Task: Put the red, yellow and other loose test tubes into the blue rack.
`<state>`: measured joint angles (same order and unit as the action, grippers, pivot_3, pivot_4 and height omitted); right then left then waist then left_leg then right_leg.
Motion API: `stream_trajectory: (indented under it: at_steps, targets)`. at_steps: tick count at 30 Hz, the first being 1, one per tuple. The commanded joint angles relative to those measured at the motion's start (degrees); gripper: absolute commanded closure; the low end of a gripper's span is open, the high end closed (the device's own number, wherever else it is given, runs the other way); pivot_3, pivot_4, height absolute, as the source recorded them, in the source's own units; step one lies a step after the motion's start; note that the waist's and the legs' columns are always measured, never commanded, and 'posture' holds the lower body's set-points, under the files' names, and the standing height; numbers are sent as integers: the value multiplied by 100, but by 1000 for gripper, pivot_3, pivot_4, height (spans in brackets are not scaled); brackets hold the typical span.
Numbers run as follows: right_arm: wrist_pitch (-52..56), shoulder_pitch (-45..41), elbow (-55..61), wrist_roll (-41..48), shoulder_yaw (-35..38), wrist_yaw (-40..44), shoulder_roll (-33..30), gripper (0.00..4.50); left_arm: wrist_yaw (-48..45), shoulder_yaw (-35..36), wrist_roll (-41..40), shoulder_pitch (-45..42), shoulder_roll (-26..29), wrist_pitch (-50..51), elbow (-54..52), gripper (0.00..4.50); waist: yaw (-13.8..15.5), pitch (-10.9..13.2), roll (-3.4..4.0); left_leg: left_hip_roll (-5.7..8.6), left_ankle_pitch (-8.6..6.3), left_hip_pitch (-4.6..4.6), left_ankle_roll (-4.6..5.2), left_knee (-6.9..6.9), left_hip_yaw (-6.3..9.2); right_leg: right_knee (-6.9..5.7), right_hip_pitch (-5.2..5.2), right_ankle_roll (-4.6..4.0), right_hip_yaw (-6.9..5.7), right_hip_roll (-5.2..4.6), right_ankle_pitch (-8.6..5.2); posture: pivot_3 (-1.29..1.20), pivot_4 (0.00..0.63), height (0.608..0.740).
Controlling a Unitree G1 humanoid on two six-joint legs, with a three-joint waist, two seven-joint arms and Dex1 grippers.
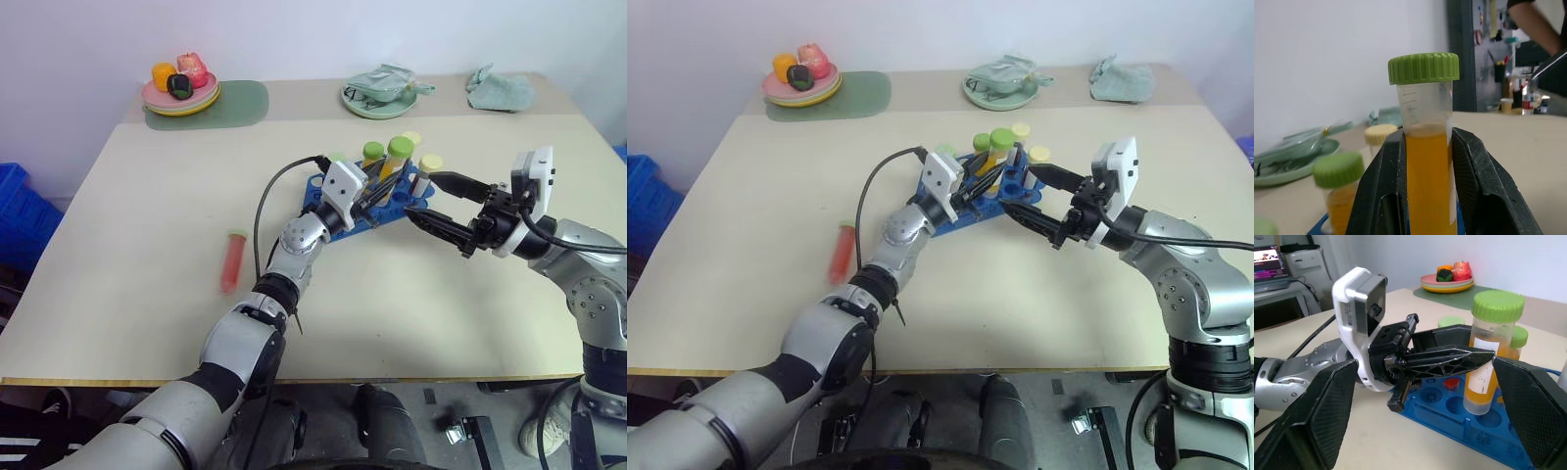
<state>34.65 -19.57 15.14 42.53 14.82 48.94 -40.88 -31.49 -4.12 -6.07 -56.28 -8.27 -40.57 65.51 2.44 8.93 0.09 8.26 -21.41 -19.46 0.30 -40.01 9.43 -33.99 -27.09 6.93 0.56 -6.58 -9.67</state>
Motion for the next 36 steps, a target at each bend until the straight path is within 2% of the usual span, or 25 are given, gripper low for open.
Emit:
stream_trajectory:
  at_steps: [1,18,36]
  targets:
    - [26,51,308,146,241,-67,-84,0,114,112,95,-174,-71,-163,40,3781,-4,0,0,0,0,0,0,0,0,0,0,0,0,0,0,0,150,740]
    - [136,273,538,299,400,-240,-107,0,372,416,290,-548,-66,56,515,3781,-9,0,0,0,0,2,0,0,-1,-2,0,1,0,1,0,0,150,740]
    - [208,452,751,404,511,-413,-135,0,409,451,545,-553,-285,257,742,3781,-5,-1,0,0,0,2,0,-2,-1,-4,0,1,0,1,0,0,150,740]
